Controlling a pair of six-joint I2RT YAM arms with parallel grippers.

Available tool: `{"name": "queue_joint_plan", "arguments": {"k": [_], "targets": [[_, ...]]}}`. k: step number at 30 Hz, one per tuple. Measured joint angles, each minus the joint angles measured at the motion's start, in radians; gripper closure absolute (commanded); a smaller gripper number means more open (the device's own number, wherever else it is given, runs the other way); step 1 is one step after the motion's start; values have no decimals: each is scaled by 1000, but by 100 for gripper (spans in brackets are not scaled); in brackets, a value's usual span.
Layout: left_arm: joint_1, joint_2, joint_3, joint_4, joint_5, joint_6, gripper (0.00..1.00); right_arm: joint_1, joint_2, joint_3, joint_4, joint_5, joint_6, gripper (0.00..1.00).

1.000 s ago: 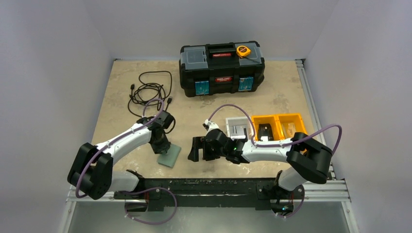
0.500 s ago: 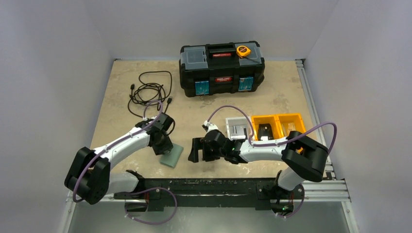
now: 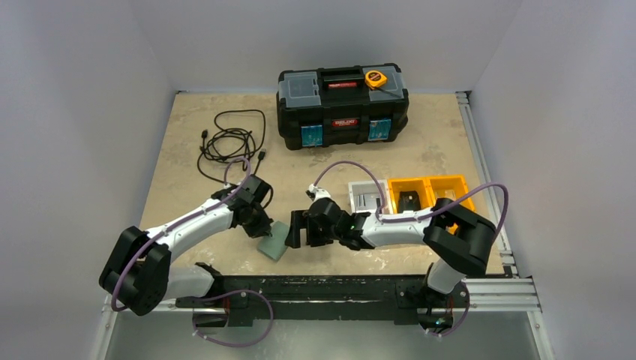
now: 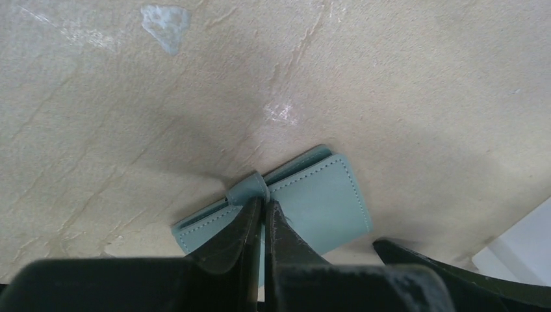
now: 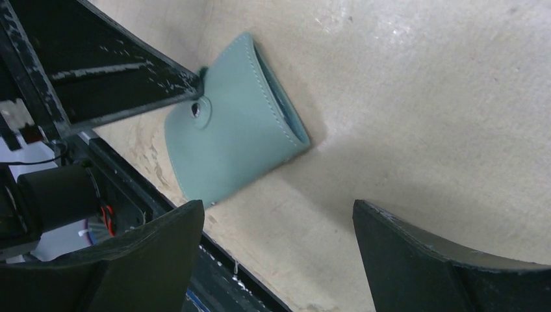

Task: Take the credit cards out of the card holder
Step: Open the card holder at the center of the board.

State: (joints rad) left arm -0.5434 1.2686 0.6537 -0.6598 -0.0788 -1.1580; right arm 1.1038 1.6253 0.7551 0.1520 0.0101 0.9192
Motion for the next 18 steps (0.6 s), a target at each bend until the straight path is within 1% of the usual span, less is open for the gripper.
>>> {"name": "queue_joint_plan", "arguments": {"k": [3, 7, 9, 11, 12, 15, 17, 18], "targets": [[0, -9, -13, 19, 26, -32, 100, 0, 25, 27, -2, 1, -1, 20], [-2, -29, -37, 42, 76, -84, 100, 0, 69, 72, -13, 6, -3, 32], [-2, -41, -49, 47, 94, -106, 100, 0, 94, 96, -15, 8, -3, 44], [-2, -52, -57, 46, 101, -117, 100, 0, 110, 113, -30, 24, -3, 61], [-2, -59, -61, 43, 103, -124, 100, -3, 119, 120, -37, 29, -6, 68], [-2, -84, -75, 38, 107, -141, 100, -13, 149, 151, -73, 53, -4, 79], [-2, -98, -81, 39, 113, -145, 100, -14, 158, 167, -89, 58, -5, 81], [-2, -102, -84, 42, 117, -148, 100, -14, 160, 176, -101, 60, -7, 85]]}}
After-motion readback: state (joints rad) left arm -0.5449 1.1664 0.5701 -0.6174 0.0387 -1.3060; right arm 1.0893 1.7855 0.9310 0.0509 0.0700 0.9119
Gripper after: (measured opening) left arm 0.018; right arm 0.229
